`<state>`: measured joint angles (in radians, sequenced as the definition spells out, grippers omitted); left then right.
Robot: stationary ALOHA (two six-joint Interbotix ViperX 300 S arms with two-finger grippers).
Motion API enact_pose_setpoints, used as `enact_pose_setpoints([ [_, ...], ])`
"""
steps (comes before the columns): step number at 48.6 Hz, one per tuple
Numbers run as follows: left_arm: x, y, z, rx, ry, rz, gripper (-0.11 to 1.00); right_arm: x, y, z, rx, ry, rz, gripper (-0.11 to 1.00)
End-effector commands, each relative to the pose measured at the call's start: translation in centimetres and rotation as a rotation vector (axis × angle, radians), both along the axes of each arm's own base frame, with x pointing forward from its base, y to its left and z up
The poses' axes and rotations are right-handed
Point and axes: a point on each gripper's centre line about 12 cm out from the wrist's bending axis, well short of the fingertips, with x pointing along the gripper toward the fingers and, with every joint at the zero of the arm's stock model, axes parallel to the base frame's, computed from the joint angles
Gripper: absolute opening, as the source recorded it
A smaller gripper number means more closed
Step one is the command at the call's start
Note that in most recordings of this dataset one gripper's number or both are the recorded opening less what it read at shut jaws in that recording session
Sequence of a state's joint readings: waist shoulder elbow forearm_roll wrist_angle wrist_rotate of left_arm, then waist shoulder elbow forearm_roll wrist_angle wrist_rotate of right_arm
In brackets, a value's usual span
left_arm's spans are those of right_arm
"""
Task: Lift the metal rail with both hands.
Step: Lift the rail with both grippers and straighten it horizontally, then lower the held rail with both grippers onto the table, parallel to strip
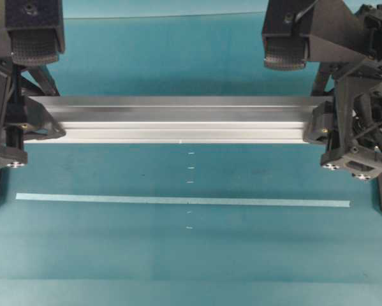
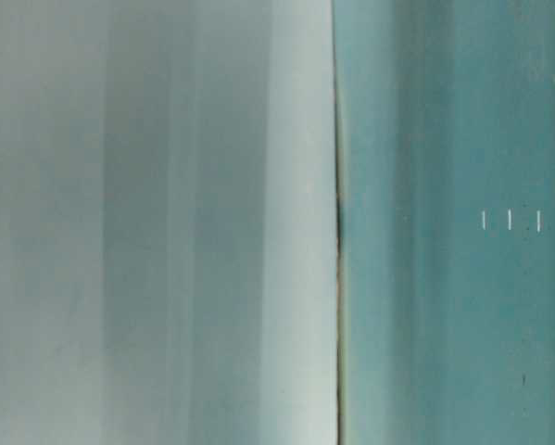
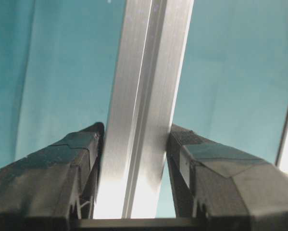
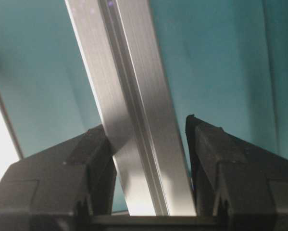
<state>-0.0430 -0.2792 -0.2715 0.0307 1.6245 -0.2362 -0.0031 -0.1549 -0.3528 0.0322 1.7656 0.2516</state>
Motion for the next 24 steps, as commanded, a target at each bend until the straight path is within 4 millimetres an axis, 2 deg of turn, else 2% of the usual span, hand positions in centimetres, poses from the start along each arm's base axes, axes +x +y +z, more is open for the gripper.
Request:
enact_pose_setpoints([
  [1, -0.5, -0.4, 0.9, -0.011, -0.035, -0.002, 0.36, -0.3, -0.5, 1.0, -0.004, -0.042, -0.036, 0.44],
  [12, 0.2, -0.6, 0.3, -0.010, -0.026, -0.009, 0.36, 0.3, 0.1, -0.2, -0.004, -0.003, -0.015, 0.44],
  [18, 1.2, -0.6, -1.9, -0.005, -0.005, -0.015, 0.35, 1.1, 0.1, -4.2, -0.003, 0.085, -0.015, 0.44],
  [24, 2.1, -0.7, -5.4, 0.000, 0.038, -0.018, 0.35, 1.5, 0.2, -8.0, -0.003, 0.137, -0.014, 0.44],
])
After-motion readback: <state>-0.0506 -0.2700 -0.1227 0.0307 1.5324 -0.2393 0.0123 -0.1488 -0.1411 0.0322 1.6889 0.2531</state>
